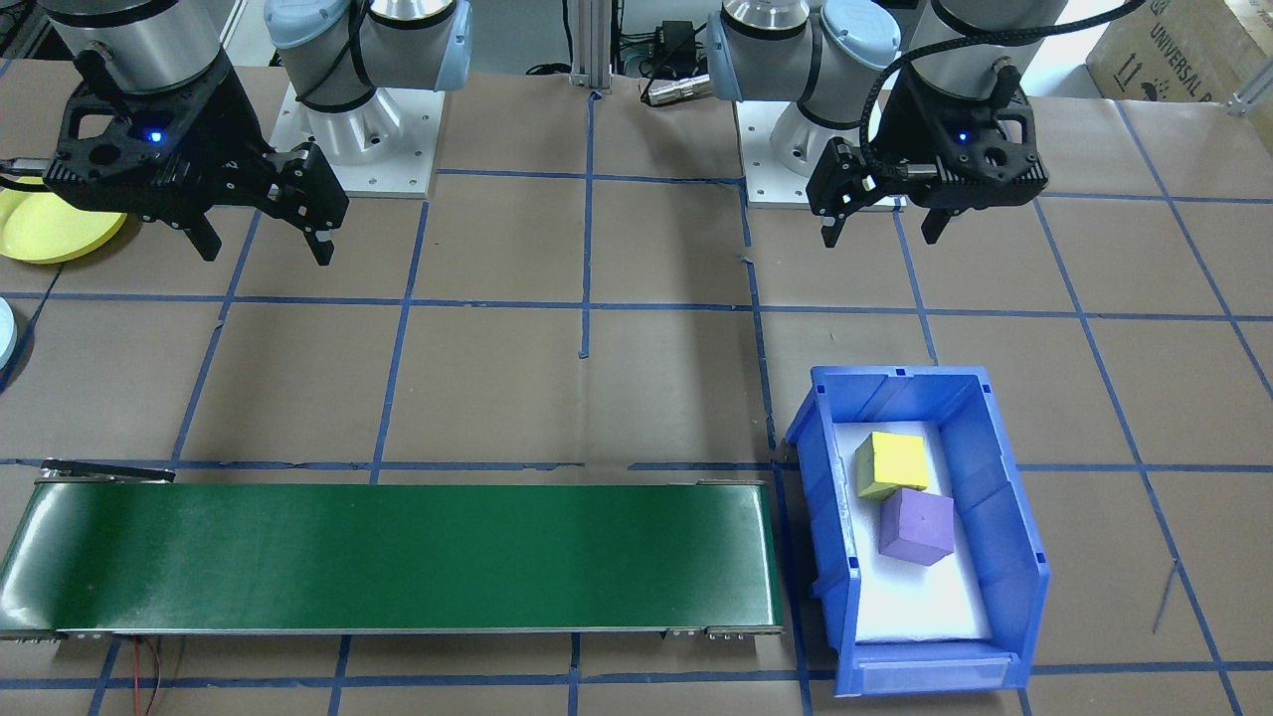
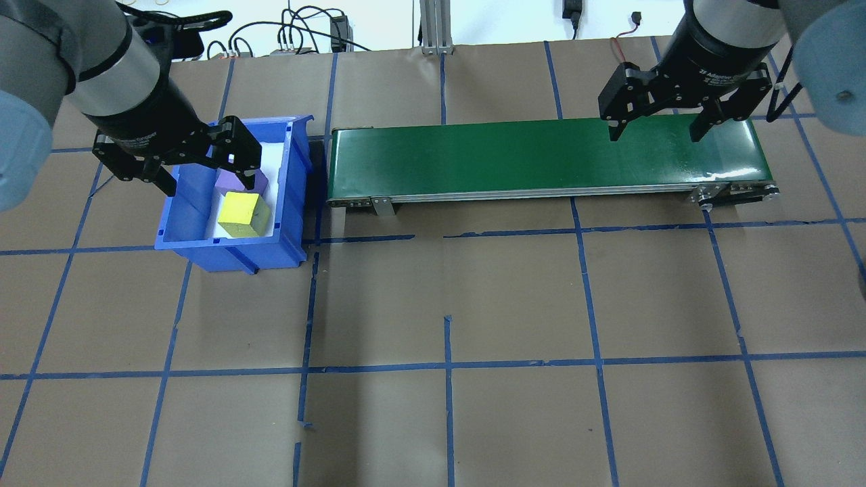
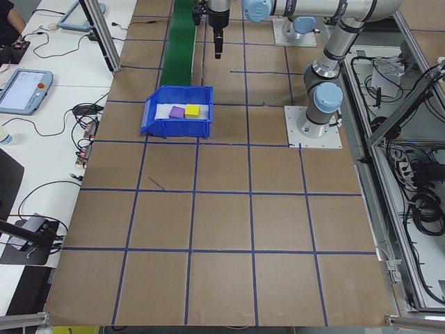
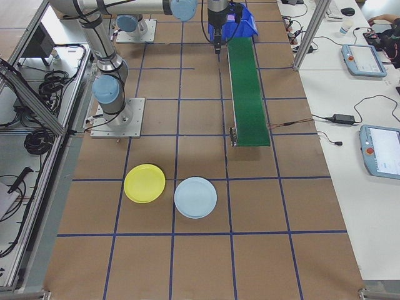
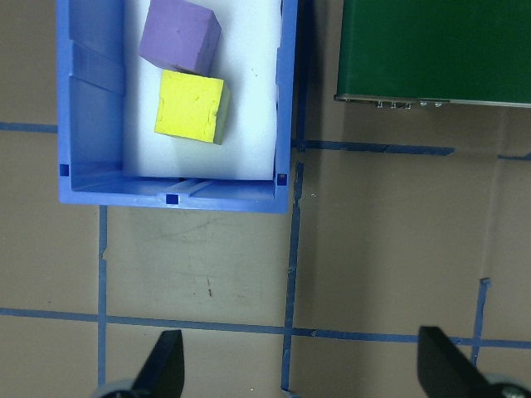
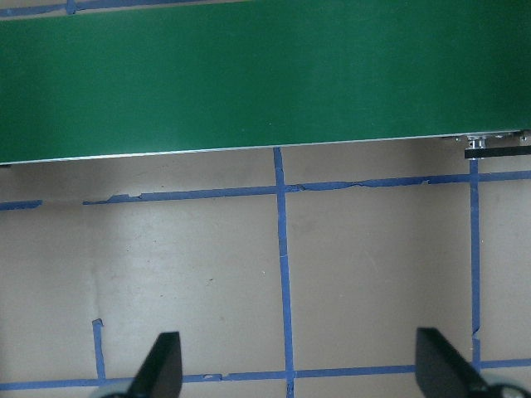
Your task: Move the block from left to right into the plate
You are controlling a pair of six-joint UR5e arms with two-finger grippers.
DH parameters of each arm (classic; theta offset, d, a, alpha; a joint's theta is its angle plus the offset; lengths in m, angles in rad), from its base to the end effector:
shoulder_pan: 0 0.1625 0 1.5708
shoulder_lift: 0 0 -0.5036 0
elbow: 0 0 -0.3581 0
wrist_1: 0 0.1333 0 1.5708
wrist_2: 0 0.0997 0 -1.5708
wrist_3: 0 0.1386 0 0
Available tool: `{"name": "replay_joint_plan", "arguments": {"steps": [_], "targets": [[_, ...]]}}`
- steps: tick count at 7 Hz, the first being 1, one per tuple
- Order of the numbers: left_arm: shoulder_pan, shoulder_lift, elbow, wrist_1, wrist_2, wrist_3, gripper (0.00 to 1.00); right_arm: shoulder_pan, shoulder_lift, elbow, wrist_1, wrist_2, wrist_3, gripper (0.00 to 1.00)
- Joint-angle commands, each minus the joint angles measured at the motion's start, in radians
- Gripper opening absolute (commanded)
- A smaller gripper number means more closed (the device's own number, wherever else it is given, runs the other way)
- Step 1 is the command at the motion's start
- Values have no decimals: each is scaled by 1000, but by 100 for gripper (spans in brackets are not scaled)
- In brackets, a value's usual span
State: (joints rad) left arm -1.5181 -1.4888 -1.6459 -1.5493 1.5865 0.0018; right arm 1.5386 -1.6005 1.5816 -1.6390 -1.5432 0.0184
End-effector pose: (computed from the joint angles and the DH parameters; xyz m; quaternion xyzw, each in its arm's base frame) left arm -0.1088 -0.4268 0.5312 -0.0256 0.9995 -0.0140 0.0082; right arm 0.1224 -0.4586 0.5433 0.0247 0.9987 -0.0436 0.0135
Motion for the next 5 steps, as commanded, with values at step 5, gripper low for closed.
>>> {"name": "replay_joint_plan", "arguments": {"steps": [5], "targets": [[105,-252,-14,182,-3,132,100,0,1,6,-4,0,0,100]]}}
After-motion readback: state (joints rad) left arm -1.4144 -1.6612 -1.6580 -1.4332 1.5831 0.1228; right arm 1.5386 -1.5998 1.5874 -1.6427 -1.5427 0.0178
